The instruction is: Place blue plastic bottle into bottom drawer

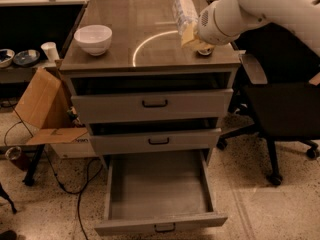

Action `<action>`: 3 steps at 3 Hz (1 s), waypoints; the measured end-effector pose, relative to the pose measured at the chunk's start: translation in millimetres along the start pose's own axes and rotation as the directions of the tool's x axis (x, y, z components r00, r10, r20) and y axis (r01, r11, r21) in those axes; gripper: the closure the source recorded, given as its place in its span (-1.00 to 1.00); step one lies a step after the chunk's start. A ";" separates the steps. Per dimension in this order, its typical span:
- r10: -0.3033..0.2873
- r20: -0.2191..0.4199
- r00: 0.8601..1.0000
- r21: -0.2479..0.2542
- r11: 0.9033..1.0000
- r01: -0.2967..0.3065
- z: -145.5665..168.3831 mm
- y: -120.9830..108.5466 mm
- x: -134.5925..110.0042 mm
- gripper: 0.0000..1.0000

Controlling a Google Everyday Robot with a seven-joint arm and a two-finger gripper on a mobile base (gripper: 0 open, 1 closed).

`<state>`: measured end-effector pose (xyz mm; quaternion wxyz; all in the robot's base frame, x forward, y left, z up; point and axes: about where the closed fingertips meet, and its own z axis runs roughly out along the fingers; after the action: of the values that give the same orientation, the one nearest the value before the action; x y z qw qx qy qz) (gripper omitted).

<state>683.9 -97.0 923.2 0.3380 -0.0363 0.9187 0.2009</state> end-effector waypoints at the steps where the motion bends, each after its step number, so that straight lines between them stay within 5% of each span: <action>1: -0.026 -0.091 0.996 -0.150 0.989 0.012 -6.2 -3.6 22.8 1.00; 2: -0.174 -0.201 0.964 -0.246 0.962 0.122 -8.3 -11.3 55.8 1.00; 3: -0.349 -0.278 0.895 -0.342 0.907 0.247 -8.0 -22.8 89.2 1.00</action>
Offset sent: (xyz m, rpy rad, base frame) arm -0.0834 -0.0330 -0.0628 -0.1317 0.1196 0.7103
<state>615.1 -114.8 864.2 0.1955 -0.2621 0.9048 0.2730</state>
